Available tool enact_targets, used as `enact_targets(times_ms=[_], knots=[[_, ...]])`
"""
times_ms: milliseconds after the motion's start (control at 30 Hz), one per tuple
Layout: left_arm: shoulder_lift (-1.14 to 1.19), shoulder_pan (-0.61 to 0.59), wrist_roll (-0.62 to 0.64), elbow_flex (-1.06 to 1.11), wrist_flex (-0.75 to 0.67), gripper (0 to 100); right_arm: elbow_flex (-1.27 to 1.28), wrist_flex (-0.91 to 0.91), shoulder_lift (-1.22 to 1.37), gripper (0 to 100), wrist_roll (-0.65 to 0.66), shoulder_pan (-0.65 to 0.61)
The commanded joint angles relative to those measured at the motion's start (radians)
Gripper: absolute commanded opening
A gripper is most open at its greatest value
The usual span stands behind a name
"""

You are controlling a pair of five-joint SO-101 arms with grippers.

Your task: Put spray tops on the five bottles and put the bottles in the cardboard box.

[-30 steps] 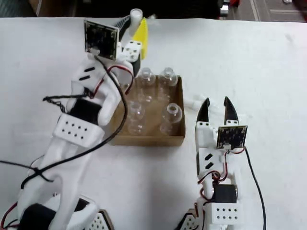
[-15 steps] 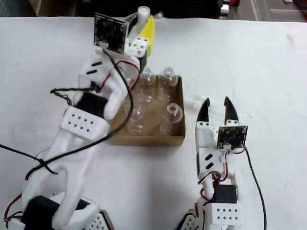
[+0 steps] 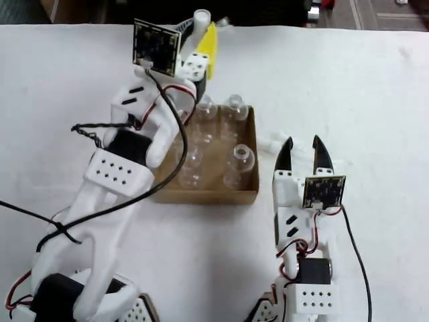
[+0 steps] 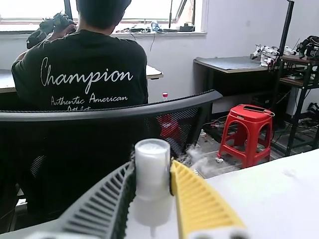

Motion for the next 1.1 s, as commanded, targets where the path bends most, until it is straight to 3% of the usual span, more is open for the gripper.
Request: enact_targets(times_ms=[0, 700, 1067], knots=[[0.007, 0.002, -0.012, -0.018, -0.028, 2, 0.006, 0.002, 0.002, 15.6, 0.006, -0.002], [0.134, 0.007, -0.008, -0.011, -0.035, 2, 0.006, 0.002, 0.002, 15.7, 0.008, -0.002], [0.134, 0.010, -0.012, 0.311, -0.466, 2, 0.006, 0.002, 0.002, 15.7, 0.008, -0.002]])
